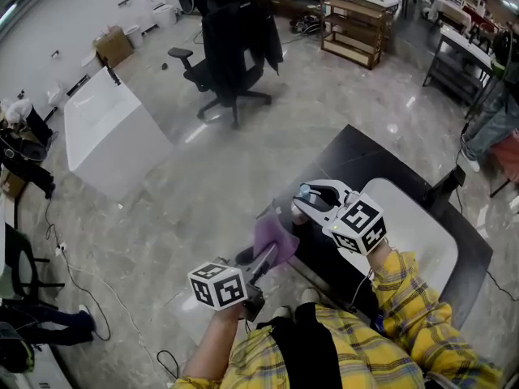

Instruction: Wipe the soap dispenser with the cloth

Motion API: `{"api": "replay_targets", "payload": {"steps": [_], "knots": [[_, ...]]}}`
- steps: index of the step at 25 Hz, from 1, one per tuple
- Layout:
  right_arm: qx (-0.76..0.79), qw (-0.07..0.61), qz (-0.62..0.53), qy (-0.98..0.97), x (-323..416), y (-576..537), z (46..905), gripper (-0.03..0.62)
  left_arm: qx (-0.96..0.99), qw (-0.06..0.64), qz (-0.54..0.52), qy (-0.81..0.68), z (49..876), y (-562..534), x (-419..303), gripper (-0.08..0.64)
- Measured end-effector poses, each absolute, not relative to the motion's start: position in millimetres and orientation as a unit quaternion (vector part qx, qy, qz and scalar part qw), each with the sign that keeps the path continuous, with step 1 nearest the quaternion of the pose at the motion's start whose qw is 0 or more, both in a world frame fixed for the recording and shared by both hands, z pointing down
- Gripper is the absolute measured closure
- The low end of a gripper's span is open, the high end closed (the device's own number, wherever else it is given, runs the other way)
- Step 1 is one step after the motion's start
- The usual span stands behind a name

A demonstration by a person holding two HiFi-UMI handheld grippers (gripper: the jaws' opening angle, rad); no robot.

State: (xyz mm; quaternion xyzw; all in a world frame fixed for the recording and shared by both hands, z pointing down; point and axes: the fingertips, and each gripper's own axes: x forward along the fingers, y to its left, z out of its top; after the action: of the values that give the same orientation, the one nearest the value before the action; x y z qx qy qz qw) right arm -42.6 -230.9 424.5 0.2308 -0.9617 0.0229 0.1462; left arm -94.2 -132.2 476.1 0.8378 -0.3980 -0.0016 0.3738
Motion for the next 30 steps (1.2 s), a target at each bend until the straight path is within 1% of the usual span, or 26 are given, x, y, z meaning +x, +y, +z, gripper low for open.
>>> {"api": "replay_targets", "payload": {"steps": [10, 16, 20, 23, 26, 30], "knots": [[0.384, 0.133, 0.082, -0.91, -34.9, -242.1, 430.4, 0.478, 0.842, 0.365, -0.007, -0.397, 472.6, -136.5, -95.2, 0.485], [0.421, 0.123, 0.081, -0.895, -32.6, -239.3, 428.8, 0.479, 0.844, 0.359, -0.008, -0.399, 466.9, -133.5, -94.4, 0.483], [0.366, 0.128, 0.059, -0.92, -35.9, -235.6, 430.5, 0.472, 0.845, 0.359, -0.006, -0.397, 468.9, -131.3, -96.0, 0.483], [0.297, 0.139, 0.029, -0.944, -37.0, -233.9, 428.2, 0.413, 0.844, 0.36, -0.005, -0.397, 468.5, -132.7, -96.1, 0.485], [0.214, 0.144, 0.007, -0.966, -37.0, -224.0, 427.3, 0.413, 0.847, 0.358, -0.005, -0.394, 468.4, -129.2, -94.5, 0.483], [0.128, 0.175, -0.027, -0.976, -40.4, -218.6, 430.3, 0.421, 0.85, 0.356, -0.004, -0.389, 467.0, -129.4, -93.6, 0.483]]}}
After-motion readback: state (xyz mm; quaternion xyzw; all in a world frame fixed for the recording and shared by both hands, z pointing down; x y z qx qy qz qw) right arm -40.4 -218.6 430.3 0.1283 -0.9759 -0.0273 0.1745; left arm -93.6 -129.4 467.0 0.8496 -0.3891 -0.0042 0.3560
